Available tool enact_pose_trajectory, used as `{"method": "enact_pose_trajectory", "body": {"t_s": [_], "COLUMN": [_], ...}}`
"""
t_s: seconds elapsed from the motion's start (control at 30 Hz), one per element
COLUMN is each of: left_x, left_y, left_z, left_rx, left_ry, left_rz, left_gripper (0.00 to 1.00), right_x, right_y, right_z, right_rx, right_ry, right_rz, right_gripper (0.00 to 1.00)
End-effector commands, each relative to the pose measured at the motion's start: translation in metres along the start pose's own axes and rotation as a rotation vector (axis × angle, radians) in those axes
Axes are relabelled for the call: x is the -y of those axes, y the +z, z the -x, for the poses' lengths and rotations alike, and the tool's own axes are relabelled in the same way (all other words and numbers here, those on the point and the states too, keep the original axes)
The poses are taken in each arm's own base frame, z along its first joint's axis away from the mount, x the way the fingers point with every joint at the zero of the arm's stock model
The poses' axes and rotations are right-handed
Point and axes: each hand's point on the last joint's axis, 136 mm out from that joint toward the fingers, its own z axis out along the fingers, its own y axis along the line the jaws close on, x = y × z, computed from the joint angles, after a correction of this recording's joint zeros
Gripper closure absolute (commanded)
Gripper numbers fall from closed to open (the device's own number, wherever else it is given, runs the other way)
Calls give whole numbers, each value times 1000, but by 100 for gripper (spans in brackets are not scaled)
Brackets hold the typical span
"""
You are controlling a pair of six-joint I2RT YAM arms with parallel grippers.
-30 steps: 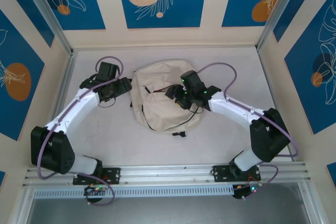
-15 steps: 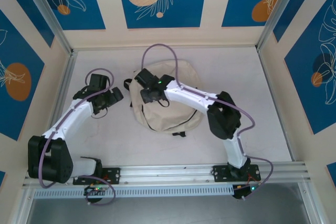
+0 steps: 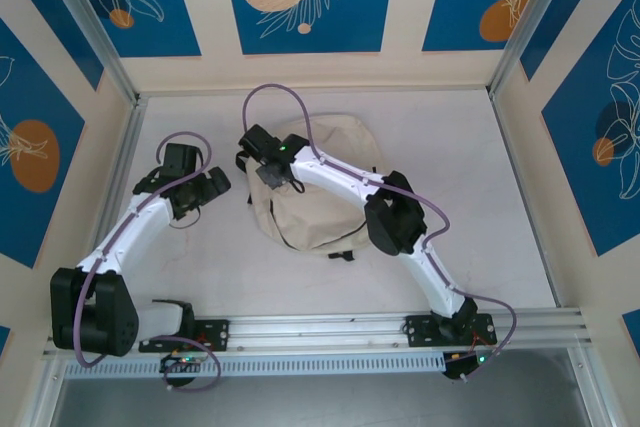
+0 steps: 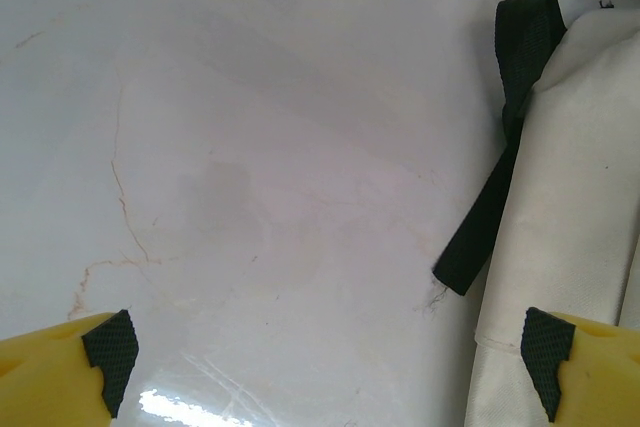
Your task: Pack the student bag
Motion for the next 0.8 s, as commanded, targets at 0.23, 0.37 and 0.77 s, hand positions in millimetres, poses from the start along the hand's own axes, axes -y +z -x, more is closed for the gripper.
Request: {"method": "enact_pose_trajectory", "body": {"t_s": [0.23,0.37,0.77], "left_x": [6,21,110], "left_y": [0,-1,-1], "left_z": [-3,-6,-33], "left_rx": [-27,-63,-264], "left_ry": [7,26,114], "left_rz": [-55,-125,-561], "left_gripper": [0,0,15], "right_x": [9,14,29], "right_y": [13,4,-53], "right_z": [-17,-10,24], "right_rx": [-98,-85,73], "right_ry": [37,87,244], "right_rz": [34,41,110], "right_gripper": [74,85,97]}}
